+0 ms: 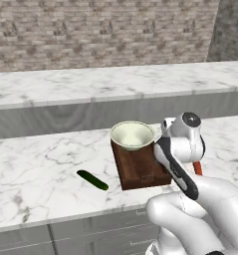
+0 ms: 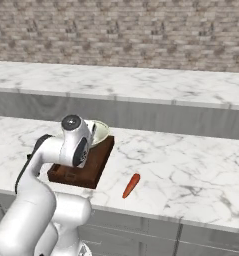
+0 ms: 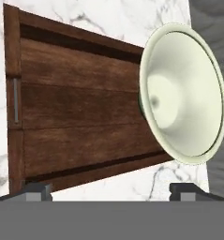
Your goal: Place the two vegetables and bowl onto the tray for setting up a vegetable dip station.
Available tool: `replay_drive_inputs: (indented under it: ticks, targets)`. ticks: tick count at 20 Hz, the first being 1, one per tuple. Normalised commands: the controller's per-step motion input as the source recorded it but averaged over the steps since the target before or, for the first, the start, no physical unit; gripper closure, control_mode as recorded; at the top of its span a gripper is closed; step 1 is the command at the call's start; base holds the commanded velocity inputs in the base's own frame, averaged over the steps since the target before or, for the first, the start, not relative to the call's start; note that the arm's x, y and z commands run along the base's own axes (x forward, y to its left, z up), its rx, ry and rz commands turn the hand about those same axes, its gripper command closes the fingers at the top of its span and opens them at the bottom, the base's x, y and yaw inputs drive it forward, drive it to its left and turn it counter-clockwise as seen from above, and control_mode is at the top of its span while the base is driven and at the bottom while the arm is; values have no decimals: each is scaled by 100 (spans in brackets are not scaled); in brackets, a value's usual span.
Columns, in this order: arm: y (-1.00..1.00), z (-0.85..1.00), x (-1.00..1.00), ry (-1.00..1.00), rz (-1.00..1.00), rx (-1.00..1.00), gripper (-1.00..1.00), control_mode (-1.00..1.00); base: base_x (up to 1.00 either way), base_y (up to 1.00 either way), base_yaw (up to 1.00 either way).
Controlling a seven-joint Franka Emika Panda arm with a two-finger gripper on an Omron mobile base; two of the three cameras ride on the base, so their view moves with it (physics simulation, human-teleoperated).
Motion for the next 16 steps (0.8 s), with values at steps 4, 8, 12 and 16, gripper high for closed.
replay_drive_inputs:
  ticks: [4, 8, 12, 16]
  targets:
    - [-14, 20, -33, 0, -48, 0, -100, -100, 0, 0, 0]
    - [-19, 17, -35, 1, -43, 0, -100, -100, 0, 0, 0]
    - [-22, 20, -34, 5, -40, 0, -100, -100, 0, 0, 0]
    - [-23, 22, -28, 15, -43, 3, -100, -100, 0, 0, 0]
